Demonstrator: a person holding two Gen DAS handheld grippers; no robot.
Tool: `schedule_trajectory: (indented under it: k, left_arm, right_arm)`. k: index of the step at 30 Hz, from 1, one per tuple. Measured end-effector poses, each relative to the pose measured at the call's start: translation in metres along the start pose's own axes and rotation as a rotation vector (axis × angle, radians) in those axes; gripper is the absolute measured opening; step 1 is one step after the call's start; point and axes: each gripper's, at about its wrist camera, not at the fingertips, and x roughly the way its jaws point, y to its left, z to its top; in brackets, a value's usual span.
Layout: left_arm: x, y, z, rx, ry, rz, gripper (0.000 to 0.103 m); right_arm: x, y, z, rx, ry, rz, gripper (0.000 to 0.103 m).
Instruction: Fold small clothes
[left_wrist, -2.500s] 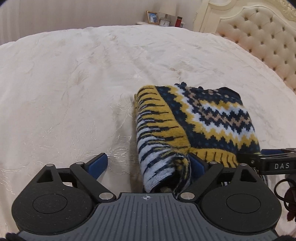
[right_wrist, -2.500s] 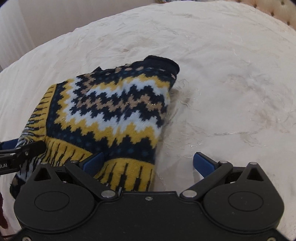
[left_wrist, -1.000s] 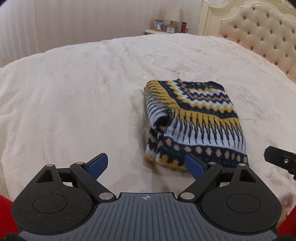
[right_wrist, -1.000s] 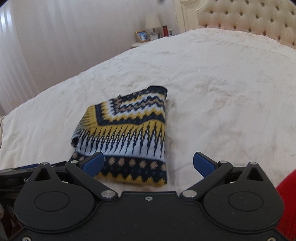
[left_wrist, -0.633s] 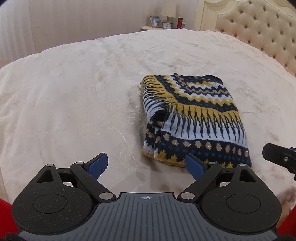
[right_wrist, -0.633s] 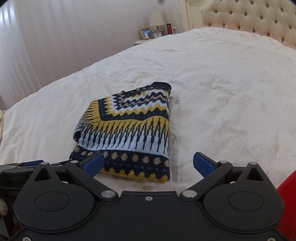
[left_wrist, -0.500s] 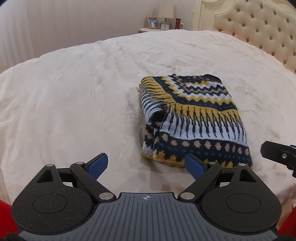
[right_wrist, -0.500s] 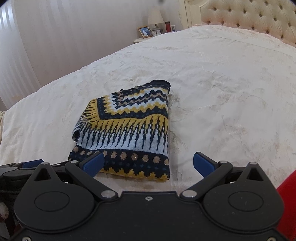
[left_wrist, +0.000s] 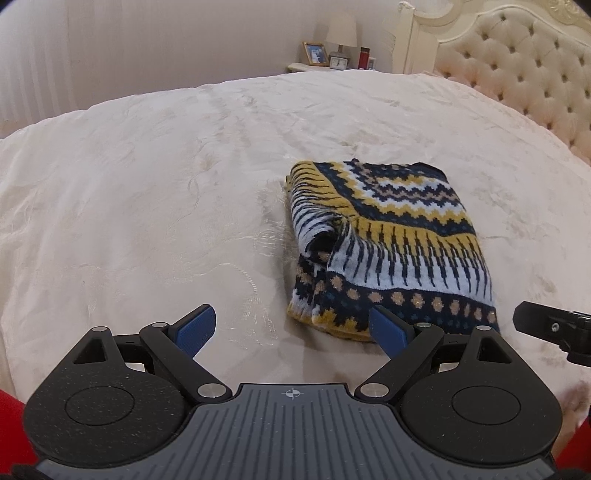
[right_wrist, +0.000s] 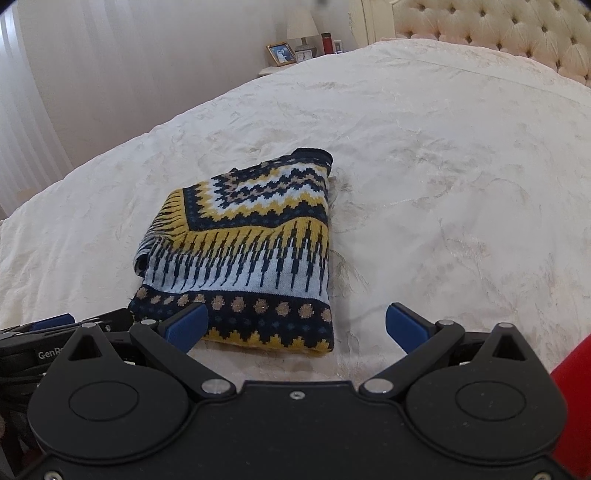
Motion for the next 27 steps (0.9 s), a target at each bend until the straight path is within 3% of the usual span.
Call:
schedule_trajectory:
  k: [27]
  left_arm:
    - [0.0001, -0.0032, -0.0008, 0.013, -0.004, 0.000, 0.091]
  right_arm:
    - [0.0022, 0.0037, -0.0013, -0.010, 0.009, -0.009, 0.102]
